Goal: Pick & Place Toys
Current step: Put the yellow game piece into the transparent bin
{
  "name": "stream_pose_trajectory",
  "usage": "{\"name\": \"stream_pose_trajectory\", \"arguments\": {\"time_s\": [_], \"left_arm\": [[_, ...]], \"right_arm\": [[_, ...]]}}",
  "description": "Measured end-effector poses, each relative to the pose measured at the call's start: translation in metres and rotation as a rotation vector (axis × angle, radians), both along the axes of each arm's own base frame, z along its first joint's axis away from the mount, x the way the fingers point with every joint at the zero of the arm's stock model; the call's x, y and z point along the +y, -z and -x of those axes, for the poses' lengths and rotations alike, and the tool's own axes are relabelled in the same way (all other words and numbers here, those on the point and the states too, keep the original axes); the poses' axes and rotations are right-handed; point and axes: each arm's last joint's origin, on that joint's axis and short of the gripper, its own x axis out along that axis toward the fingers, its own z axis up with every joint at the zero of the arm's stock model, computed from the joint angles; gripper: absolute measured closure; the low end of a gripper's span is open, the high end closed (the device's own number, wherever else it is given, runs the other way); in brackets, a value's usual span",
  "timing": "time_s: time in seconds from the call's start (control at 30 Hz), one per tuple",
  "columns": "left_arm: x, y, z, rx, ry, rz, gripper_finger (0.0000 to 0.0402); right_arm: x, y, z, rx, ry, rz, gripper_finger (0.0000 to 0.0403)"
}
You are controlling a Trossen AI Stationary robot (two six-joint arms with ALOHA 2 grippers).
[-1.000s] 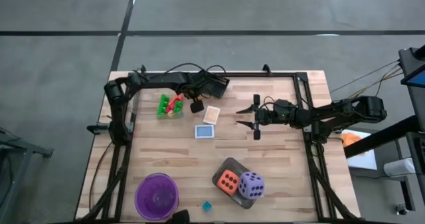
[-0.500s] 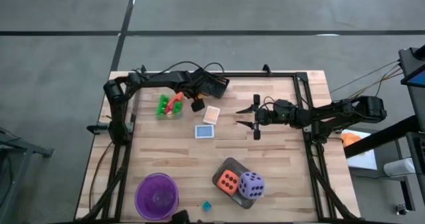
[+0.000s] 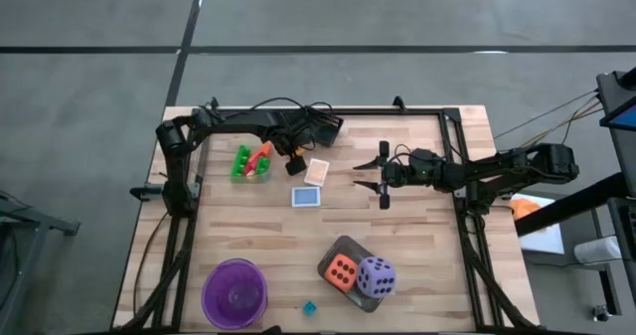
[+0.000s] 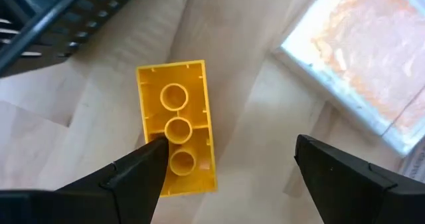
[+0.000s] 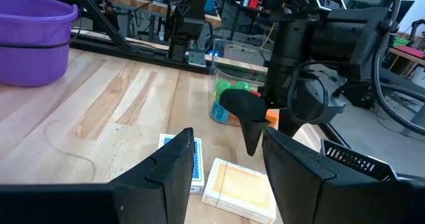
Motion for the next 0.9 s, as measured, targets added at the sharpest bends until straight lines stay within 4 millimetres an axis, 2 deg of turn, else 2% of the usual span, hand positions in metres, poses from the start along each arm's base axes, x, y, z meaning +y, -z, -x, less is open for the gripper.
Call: {"name": "stream_pose_trajectory", "arguments": {"time_s": [0.17, 0.3, 0.47, 0.77, 0.9], "left_arm": [[-0.002, 0.001, -0.003, -0.014, -0.071, -0.019, 0.0074], [-0.001, 0.001, -0.003, 0.001, -0.107, -0.051, 0.0105], [-0.001, 0.001, -0.003, 0.0, -0.123, -0.055, 0.0176], [-0.006, 0.001, -0.003, 0.017, -0.106, -0.041, 0.033], [-0.011, 0.001, -0.003, 0.021, -0.079, -0.008, 0.0376]], "right_arm": [[0.0, 0.0, 0.0, 0.0, 0.0, 0.0, 0.023], [0.0, 0.0, 0.0, -0.001, 0.0, 0.0, 0.023], [0.0, 0.0, 0.0, -0.001, 0.0, 0.0, 0.023], [0.0, 0.0, 0.0, -0.001, 0.0, 0.0, 0.023], [0.0, 0.0, 0.0, -0.001, 0.0, 0.0, 0.023]]}}
